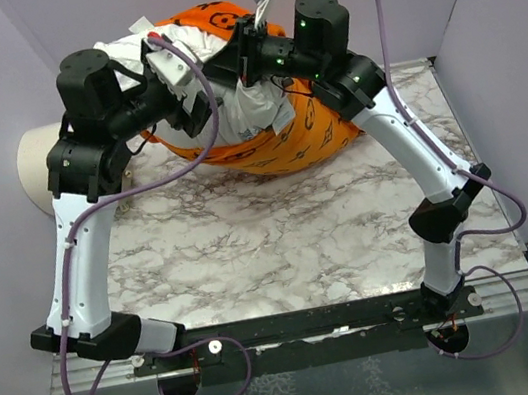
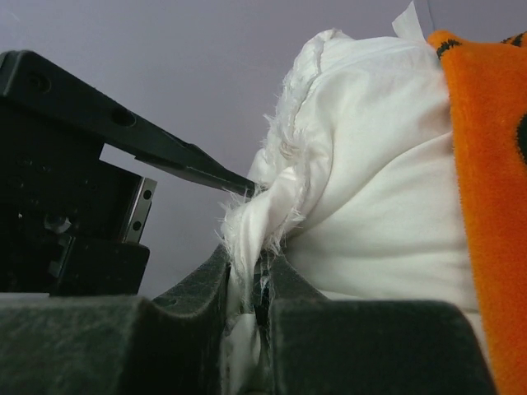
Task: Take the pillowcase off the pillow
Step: Remove the pillow from the pillowcase.
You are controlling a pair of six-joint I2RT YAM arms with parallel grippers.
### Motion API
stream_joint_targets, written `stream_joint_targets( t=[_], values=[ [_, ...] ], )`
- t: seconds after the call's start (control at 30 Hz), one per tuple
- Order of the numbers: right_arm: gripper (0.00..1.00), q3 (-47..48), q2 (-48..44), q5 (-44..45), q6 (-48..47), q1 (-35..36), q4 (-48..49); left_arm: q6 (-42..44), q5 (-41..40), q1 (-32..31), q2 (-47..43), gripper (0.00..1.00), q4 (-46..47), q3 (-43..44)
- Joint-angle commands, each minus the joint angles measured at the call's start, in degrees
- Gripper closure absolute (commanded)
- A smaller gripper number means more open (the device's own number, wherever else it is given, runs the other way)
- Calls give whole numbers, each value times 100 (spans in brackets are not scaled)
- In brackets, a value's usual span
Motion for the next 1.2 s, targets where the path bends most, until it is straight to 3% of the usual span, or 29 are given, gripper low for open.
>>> stream_joint_targets(
  t=[0.0,0.23,0.3,0.37,0.4,0.47,0.6,0.7,0.9,1.17],
  values=[
    [99,72,34,-262,-6,119,653,864,-547,-141,-508,18,177,-736],
    [99,-75,-51,-1025,72,170,846,1226,-958,-164,-574,20,545,-1265],
    [95,-138,-127,-1098,71,165,871,1246,-999,-174,-506,39,637,-1349],
    [78,-307,-295,-1113,81,88,891,1054,-1116,-174,-438,73,776,-1430],
    [72,-522,-437,-1157,133,7,1020,900,-1172,-171,-434,85,879,-1492],
    [55,-1135,-820,-1207,348,-289,1426,654,-1256,-172,-510,99,1182,-1639],
    [16,-2382,-1666,-1445,614,-1108,2076,277,-1709,-175,-542,100,1620,-1638],
    [1,-3365,-2379,-1616,617,-1892,2333,103,-2292,-176,-337,100,1698,-1171],
    [0,-5577,-3416,-1770,8,-3179,2442,-92,-2799,-175,176,100,1476,262],
    [0,-7565,-3500,-713,-1397,-3241,2783,130,-2826,-174,488,100,1536,1319]
  ],
)
